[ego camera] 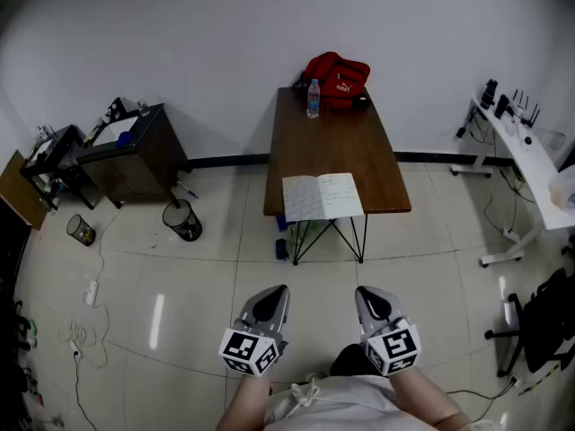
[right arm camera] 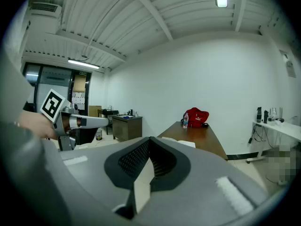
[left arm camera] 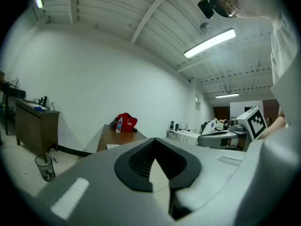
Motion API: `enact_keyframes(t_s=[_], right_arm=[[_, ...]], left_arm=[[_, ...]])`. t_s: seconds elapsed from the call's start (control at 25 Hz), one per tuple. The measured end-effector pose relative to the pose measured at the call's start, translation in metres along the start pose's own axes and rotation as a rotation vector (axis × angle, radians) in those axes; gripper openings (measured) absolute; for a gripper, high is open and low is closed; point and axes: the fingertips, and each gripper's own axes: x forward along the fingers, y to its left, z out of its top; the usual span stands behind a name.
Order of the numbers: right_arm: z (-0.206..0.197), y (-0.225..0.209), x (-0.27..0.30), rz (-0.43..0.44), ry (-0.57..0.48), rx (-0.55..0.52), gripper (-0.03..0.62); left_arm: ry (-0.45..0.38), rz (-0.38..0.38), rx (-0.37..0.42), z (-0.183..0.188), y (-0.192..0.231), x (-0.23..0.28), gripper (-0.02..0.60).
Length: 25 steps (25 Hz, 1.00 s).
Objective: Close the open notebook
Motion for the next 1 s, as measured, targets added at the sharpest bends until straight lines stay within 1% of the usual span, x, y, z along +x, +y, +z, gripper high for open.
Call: enact_keyframes(t_s=[0.16, 0.36, 0.6, 0.72, 0.8, 0.88, 1.0], right_arm=[[-0.005, -0.011, 0.026, 0.015, 0.01, 0.003, 0.006], [-0.011, -0.039, 0.078, 0.05, 0.028, 0.011, 0.007], [-0.011, -0.095, 0.146, 0.106, 0.05, 0.016, 0.006], [-0.008, -0.127, 0.178, 0.113, 0.066, 0.018, 0.007], [-0.008, -0.145, 0.2, 0.125, 0.09, 0.018, 0.006], [-0.013, -0.157, 0.222, 0.147, 0.115, 0.021, 0.007], [-0.025, -0.166, 0.253, 0.197, 0.165, 0.02, 0.006]], left_arm=[[0.014, 0.026, -0.013, -0.011, 0.021, 0.016, 0.006], [0.047, 0.065, -0.034, -0.022, 0.057, 0.059, 0.006], [0.091, 0.102, -0.075, -0.031, 0.097, 0.136, 0.006], [0.121, 0.114, -0.093, -0.036, 0.115, 0.178, 0.006], [0.144, 0.122, -0.114, -0.044, 0.129, 0.202, 0.006], [0.178, 0.137, -0.152, -0.06, 0.146, 0.223, 0.006], [0.24, 0.186, -0.213, -0.088, 0.178, 0.241, 0.006]])
